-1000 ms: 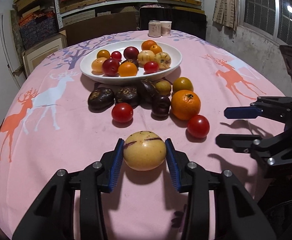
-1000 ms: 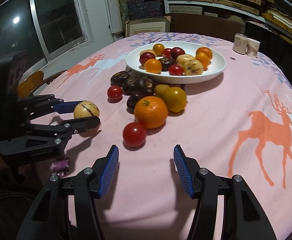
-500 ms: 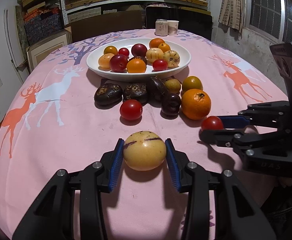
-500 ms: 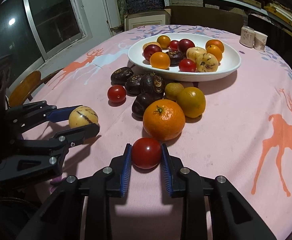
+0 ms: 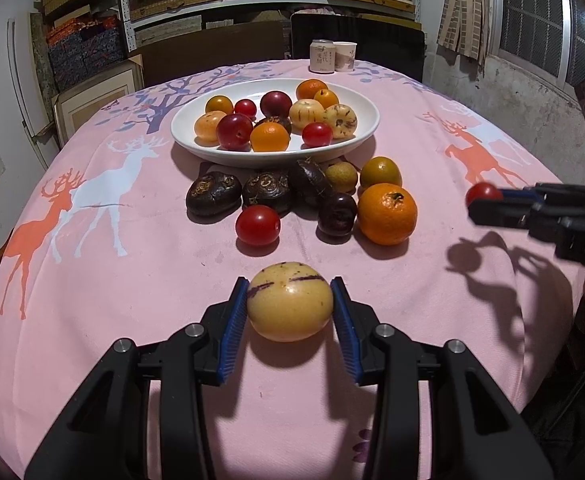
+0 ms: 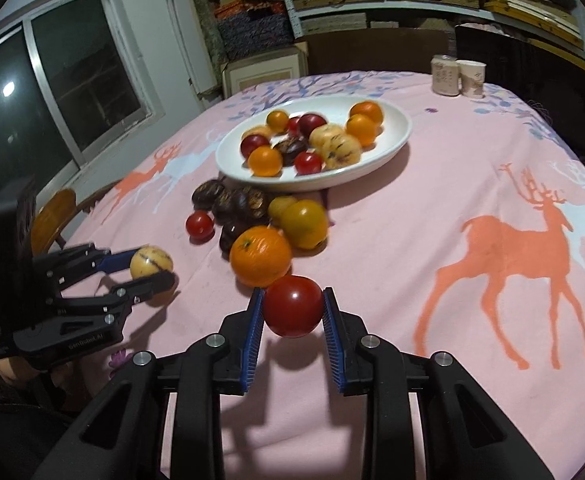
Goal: Organize fruits
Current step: 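Place the pale yellow fruit on the plate with left tool while right tool places the tomato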
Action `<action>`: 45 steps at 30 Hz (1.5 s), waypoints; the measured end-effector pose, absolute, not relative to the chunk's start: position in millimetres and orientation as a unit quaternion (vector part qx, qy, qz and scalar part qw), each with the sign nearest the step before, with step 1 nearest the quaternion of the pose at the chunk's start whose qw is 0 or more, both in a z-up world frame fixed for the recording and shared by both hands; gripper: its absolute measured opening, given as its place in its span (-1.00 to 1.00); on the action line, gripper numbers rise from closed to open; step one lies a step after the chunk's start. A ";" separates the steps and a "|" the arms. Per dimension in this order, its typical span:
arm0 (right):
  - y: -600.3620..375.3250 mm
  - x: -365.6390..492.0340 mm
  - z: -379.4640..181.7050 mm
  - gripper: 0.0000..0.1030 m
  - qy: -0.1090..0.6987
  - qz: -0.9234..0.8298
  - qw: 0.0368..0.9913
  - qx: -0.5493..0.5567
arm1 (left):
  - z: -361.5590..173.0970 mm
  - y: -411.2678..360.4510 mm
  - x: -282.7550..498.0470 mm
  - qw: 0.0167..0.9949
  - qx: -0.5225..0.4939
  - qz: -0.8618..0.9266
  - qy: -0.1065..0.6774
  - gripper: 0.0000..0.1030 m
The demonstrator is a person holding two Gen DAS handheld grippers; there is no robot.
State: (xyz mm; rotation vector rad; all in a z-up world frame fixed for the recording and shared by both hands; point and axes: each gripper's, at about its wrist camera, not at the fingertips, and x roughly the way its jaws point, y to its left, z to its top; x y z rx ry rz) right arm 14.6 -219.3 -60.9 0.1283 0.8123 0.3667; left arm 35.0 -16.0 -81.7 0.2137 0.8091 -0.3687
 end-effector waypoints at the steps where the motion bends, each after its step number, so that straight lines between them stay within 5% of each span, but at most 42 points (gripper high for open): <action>1: -225.3 14.4 -56.3 -0.44 0.387 0.175 0.903 0.068 | -80.7 -16.6 35.2 0.897 0.103 -0.177 0.390 -0.21; 18: -279.6 75.4 20.7 -0.43 0.297 0.165 0.932 0.124 | -6.7 -23.8 123.7 0.911 0.065 -0.194 0.357 -0.21; 31: -219.9 242.0 -19.4 -0.42 0.358 0.167 0.915 0.085 | -31.1 -58.4 291.0 0.891 0.036 -0.165 0.421 -0.20; 38: -210.3 256.2 -28.4 -0.11 0.358 0.171 0.915 0.081 | -31.7 -48.1 285.6 0.899 0.037 -0.155 0.407 0.27; 45: -234.1 194.8 -16.3 0.08 0.348 0.165 0.917 0.102 | -11.1 -23.3 213.8 0.908 0.045 -0.179 0.376 0.40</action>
